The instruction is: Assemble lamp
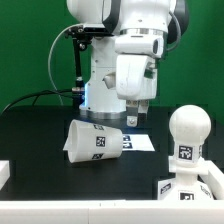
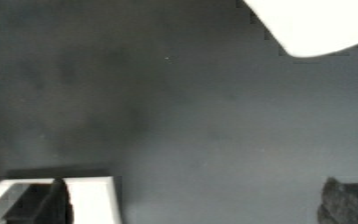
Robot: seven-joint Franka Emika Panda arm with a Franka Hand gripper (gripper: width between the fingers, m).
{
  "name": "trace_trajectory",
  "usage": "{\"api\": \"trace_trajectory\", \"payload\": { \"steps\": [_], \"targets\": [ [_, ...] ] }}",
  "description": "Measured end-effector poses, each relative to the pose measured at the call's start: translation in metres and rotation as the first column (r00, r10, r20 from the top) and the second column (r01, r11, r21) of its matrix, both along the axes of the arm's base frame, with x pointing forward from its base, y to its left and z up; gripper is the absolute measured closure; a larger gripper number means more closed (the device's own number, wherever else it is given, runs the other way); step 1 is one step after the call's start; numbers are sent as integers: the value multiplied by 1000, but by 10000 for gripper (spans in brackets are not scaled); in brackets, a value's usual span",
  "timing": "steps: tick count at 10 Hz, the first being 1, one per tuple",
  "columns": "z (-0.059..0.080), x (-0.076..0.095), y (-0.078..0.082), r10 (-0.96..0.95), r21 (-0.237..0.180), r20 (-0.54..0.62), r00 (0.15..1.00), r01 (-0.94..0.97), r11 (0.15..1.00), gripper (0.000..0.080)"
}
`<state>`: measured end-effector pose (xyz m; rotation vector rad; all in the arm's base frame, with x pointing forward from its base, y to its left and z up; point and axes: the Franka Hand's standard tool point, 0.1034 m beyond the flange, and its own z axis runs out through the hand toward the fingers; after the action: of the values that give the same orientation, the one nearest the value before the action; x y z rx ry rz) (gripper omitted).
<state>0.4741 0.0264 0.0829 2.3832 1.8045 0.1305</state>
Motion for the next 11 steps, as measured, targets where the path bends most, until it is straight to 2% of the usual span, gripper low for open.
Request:
{"api": "trace_trajectory", "payload": {
  "steps": [4,7,8,11],
  "targets": [
    [0,0,-3,233,-45,-22,972,-234,971,101],
    [-22,-12,36,200,-22,46,979,-199,980,101],
    [-29,-14,41,210,-20,52,976,-209,978,101],
    [-30,-14,39,206,-22,46,977,-206,978,101]
  ]
}}
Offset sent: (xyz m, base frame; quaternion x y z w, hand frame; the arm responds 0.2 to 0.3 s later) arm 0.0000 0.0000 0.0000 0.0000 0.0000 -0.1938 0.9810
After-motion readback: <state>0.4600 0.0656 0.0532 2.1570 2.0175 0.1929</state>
